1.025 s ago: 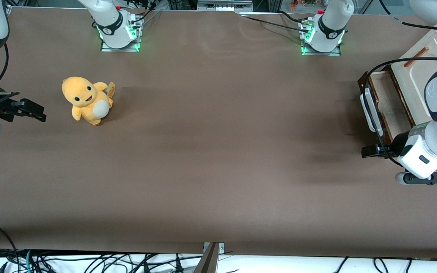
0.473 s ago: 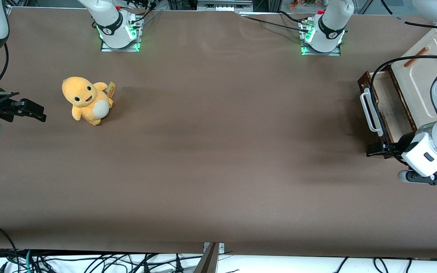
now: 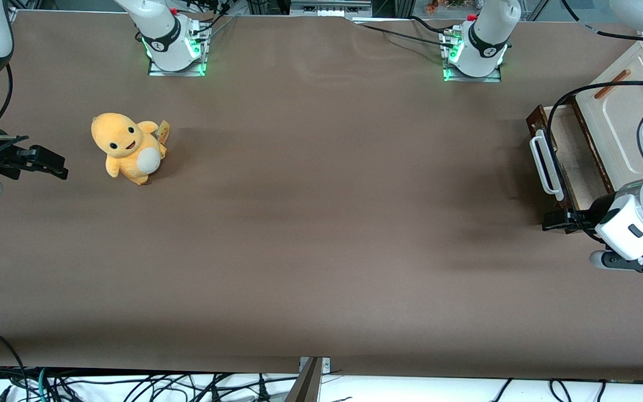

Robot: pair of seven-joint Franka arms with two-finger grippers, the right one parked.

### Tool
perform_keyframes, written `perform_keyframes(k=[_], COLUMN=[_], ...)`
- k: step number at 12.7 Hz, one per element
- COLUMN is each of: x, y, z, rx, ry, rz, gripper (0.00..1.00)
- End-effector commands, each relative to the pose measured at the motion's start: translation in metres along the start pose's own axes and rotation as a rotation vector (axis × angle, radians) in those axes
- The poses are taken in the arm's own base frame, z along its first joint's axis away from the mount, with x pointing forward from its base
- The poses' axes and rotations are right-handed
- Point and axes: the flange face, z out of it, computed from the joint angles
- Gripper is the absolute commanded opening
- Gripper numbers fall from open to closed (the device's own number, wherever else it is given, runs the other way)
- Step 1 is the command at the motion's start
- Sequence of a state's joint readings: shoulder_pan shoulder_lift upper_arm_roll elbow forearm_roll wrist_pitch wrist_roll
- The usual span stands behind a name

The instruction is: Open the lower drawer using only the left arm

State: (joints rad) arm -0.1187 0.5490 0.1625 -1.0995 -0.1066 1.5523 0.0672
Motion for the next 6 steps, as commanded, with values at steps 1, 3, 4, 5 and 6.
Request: perform_keyframes(k=[1,3,4,5,6], x=[-0.0017,-0.0019,-0.0019,-0.0019,-0.0019], y=[-0.0013,-0.0074,-0.0069,-0.0063,-0.0063], z=[-0.0067,-0.0069,-0.0061,-0.0068,-0.0068], rx=[-0.017,-0.017,-0.016,-0.011,-0.011], ry=[0.012,0.013,0.011,0.012,0.012], rz=[0.021,0.012,0.013,0.013,0.013], gripper=[1.00,1.00,1.00,1.00,1.00])
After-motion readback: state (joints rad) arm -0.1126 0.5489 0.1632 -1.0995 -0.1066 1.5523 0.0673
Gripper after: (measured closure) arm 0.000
